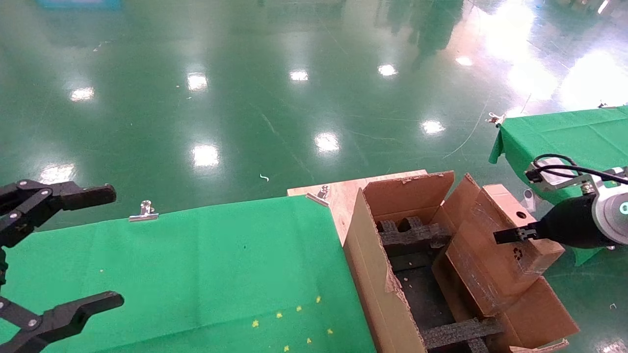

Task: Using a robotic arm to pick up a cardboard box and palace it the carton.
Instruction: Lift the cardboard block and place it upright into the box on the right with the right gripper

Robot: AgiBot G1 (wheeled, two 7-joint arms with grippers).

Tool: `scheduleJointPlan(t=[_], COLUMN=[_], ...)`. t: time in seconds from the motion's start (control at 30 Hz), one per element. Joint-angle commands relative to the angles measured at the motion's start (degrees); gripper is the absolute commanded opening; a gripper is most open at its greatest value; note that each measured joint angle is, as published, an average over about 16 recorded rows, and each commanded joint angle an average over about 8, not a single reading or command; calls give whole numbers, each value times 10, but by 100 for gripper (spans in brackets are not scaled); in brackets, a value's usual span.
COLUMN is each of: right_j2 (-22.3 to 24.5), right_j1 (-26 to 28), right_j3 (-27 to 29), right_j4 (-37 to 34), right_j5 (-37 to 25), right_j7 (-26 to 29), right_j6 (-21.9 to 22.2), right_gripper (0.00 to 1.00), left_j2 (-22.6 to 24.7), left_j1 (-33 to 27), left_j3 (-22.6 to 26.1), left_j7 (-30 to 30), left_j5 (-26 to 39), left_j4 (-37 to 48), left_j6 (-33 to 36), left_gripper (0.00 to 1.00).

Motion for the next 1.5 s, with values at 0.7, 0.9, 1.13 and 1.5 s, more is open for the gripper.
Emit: scheduleJointPlan(t=[0.7,0.9,1.13,1.5], right_j2=[-31,-41,-51,-70], right_j1=[-40,-66,-97,-158], right_j3=[-14,-24,-36,-55], right_j4=[-4,-3,-3,-8], right_j5=[-45,-69,-91,-137], right_j7=[71,94,124,198], right_j6=[62,91,117,166], right_gripper=[0,0,0,0], left_j2=[0,0,0,0], left_j1=[0,0,0,0], left_j3=[0,0,0,0], left_j7=[0,0,0,0], left_j5=[0,0,0,0], left_j4=[0,0,0,0], left_j6=[0,0,0,0], left_gripper=[100,100,100,100])
